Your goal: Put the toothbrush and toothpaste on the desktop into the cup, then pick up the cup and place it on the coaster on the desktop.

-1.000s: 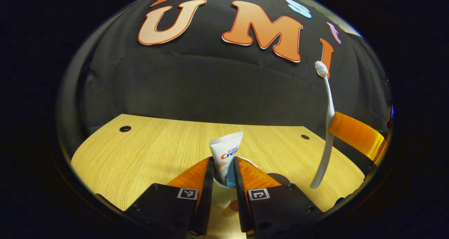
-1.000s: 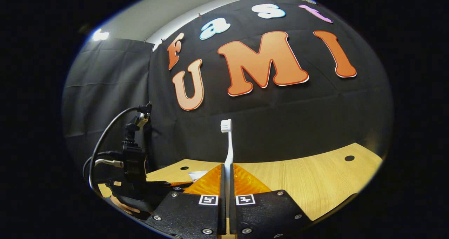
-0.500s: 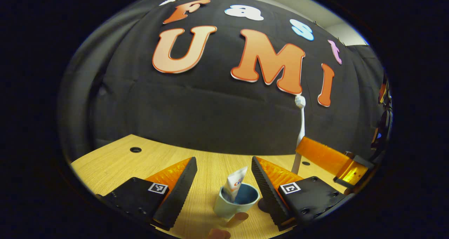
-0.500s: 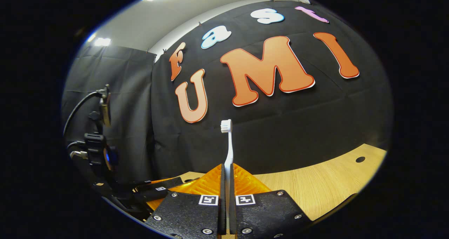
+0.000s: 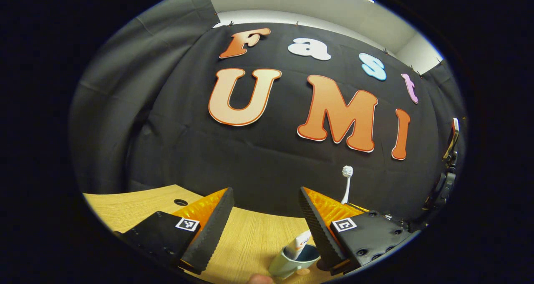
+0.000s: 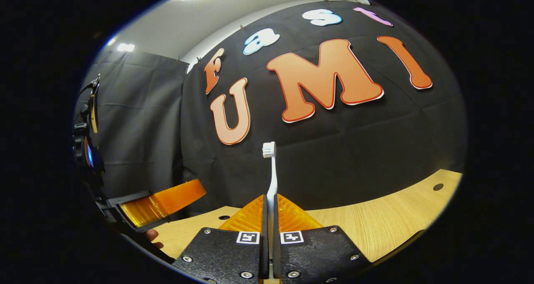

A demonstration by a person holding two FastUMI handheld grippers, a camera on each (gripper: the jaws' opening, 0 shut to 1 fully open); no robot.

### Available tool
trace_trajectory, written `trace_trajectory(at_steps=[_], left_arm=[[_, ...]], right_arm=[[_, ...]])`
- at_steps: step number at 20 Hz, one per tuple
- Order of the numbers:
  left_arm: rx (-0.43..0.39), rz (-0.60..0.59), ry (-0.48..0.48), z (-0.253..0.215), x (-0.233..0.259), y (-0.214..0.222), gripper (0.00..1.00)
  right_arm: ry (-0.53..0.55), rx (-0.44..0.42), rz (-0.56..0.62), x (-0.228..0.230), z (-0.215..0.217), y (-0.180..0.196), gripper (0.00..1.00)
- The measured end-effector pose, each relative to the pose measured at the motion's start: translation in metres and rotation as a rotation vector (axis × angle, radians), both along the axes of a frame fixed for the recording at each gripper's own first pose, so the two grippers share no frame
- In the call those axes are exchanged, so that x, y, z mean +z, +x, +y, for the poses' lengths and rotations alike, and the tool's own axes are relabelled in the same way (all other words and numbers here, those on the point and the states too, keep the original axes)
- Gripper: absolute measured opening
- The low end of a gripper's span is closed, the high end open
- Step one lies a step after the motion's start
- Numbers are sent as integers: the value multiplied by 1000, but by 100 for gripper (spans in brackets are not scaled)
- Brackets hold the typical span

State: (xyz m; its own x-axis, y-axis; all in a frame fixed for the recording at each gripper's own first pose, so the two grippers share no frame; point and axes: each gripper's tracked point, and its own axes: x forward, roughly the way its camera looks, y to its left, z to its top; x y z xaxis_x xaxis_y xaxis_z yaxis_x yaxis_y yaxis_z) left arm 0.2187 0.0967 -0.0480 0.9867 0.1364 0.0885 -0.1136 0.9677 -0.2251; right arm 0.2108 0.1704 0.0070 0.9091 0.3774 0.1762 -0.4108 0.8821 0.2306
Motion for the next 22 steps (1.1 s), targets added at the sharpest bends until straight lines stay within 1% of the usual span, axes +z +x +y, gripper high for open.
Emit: trace_trajectory(at_steps=[1, 3, 4, 5, 9, 12, 15, 19, 21, 22], left_arm=[[4, -3, -2, 1, 0, 0, 100], [4, 0, 4, -1, 0, 1, 97], [3, -1, 3, 0, 0, 0, 100], [2, 0, 0, 1, -1, 0, 100], [0, 18, -1, 0, -2, -1, 100], [-25, 25, 1, -5, 0, -3, 100], [-68, 68, 21, -18, -1, -5, 100], [-120, 204, 37, -32, -20, -21, 100], [-135, 238, 57, -37, -16, -29, 100], [-147, 256, 59, -40, -13, -31, 100]], right_arm=[[-1, -1, 4, -4, 3, 4, 4], [-15, 1, 28, -18, 6, 9, 4], [-21, 6, 48, -26, 8, 10, 4], [-28, 11, 62, -33, 10, 11, 4], [-60, 11, 86, -46, 9, 8, 5], [-76, 4, 105, -52, 6, 3, 6], [-78, 8, 124, -53, 2, -5, 6], [-98, 15, 141, -47, -2, -22, 6], [-99, 15, 131, -39, -6, -31, 7], [-96, 16, 124, -34, -9, -37, 9]])
